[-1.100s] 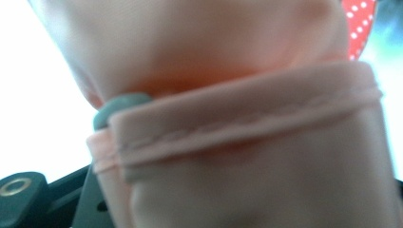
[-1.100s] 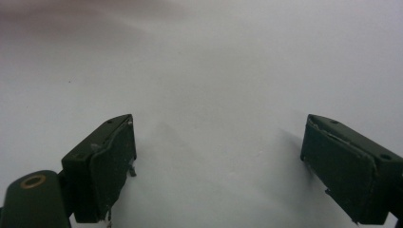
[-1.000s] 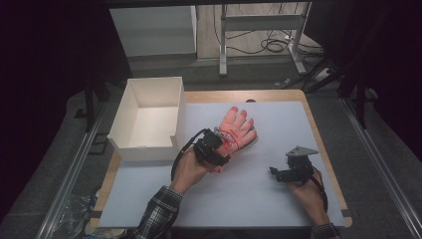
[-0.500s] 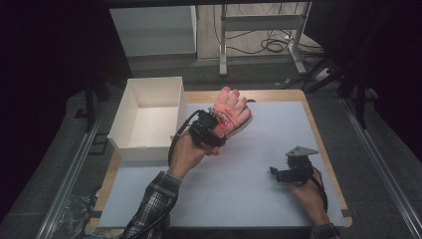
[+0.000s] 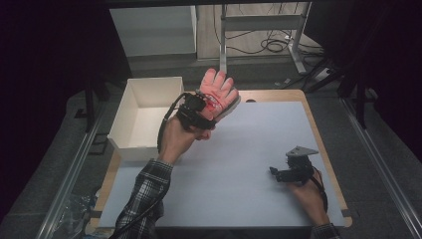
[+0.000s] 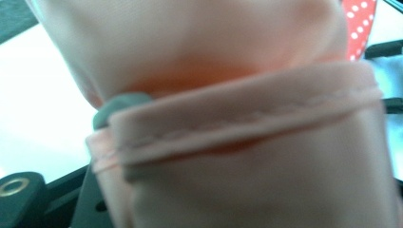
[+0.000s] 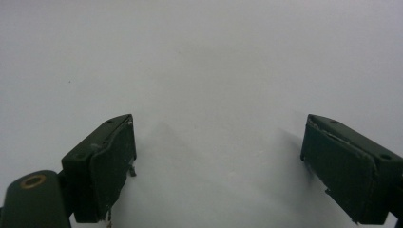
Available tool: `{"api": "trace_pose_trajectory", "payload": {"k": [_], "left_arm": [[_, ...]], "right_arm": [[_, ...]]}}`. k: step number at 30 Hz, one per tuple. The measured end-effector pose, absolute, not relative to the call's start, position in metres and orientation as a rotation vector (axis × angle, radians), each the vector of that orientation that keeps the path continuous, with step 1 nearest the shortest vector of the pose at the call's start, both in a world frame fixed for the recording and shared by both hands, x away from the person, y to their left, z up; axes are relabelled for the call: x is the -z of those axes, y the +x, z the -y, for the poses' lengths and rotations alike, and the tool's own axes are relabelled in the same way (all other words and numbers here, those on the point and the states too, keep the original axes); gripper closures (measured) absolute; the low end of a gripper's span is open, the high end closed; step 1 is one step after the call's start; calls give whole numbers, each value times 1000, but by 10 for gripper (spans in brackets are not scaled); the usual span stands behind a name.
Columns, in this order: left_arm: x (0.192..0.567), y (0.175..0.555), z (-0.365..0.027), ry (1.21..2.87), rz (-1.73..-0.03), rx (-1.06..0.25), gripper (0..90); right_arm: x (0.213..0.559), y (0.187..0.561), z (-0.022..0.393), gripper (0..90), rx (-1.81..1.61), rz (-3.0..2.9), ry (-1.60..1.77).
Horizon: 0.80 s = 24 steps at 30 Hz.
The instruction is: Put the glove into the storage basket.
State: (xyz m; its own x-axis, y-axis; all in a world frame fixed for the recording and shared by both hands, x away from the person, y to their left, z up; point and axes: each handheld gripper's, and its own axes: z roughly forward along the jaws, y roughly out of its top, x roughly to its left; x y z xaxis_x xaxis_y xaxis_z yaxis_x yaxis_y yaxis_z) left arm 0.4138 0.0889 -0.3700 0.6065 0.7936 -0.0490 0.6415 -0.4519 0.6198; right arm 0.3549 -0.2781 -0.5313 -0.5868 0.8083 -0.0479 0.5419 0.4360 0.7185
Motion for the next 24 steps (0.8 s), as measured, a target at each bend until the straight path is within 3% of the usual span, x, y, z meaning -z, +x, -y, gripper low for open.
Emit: {"api": "trace_pose_trajectory", "payload": {"k": [14, 24], "left_arm": [[348, 424, -153, 2103, -1280, -386, 459], [352, 429, -187, 2041, -1400, -437, 458]], "right_arm": [[531, 355, 278, 116, -947, -2307, 1149], [531, 355, 278, 116, -947, -2307, 1149]]}}
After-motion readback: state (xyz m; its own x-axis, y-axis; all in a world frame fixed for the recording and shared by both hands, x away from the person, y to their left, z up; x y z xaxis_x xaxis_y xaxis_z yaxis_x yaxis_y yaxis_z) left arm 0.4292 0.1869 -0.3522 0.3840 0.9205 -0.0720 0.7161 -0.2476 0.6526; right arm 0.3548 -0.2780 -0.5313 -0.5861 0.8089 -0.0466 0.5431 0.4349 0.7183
